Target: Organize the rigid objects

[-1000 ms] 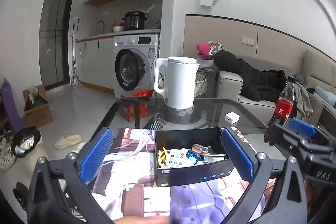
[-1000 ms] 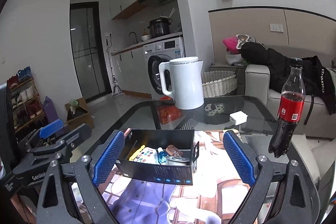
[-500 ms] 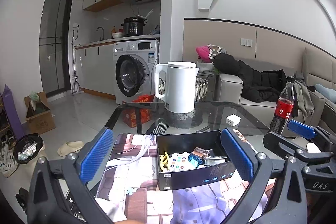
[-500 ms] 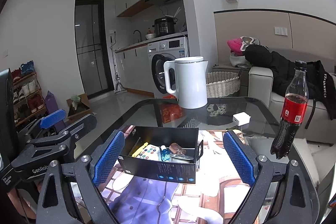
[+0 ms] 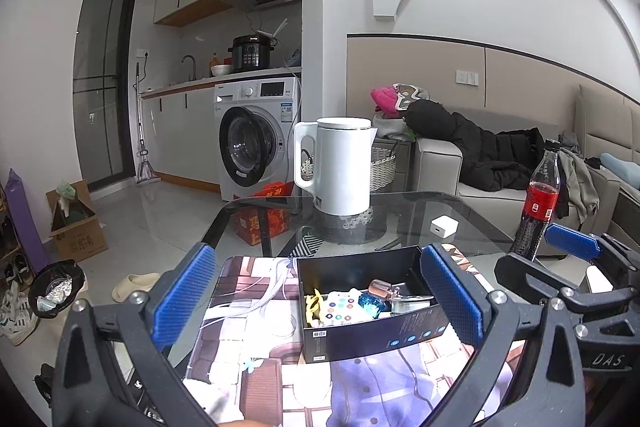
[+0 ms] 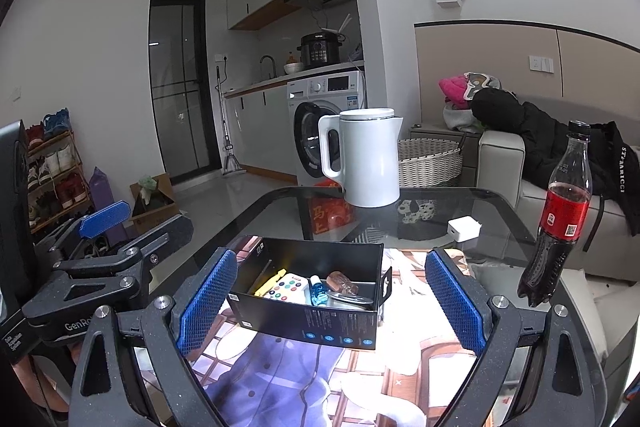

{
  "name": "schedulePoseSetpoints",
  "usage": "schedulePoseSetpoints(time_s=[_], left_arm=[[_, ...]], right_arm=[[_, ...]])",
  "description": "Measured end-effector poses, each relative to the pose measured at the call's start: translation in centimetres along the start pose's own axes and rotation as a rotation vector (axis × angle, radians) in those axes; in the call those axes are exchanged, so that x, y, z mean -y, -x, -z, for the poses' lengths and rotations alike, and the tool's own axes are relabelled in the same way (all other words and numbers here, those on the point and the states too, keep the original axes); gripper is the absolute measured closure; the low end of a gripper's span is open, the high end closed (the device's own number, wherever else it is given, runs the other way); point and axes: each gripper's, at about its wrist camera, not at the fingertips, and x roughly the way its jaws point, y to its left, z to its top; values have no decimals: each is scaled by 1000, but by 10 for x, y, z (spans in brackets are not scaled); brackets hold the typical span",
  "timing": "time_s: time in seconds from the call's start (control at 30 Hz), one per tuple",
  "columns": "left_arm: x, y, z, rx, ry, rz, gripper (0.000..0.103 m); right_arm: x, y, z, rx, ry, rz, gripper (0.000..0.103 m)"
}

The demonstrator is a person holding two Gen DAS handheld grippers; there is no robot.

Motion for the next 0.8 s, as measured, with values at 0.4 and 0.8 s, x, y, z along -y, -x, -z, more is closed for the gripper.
schedulePoseSetpoints(time_s=[0.4, 0.8], left_arm=[[3, -4, 1, -25, -20, -4, 0], [4, -4, 2, -29, -20, -8, 0]], right_arm=[[-1, -1, 1, 2, 17, 0, 6], [-3, 2, -1, 14, 24, -2, 6]])
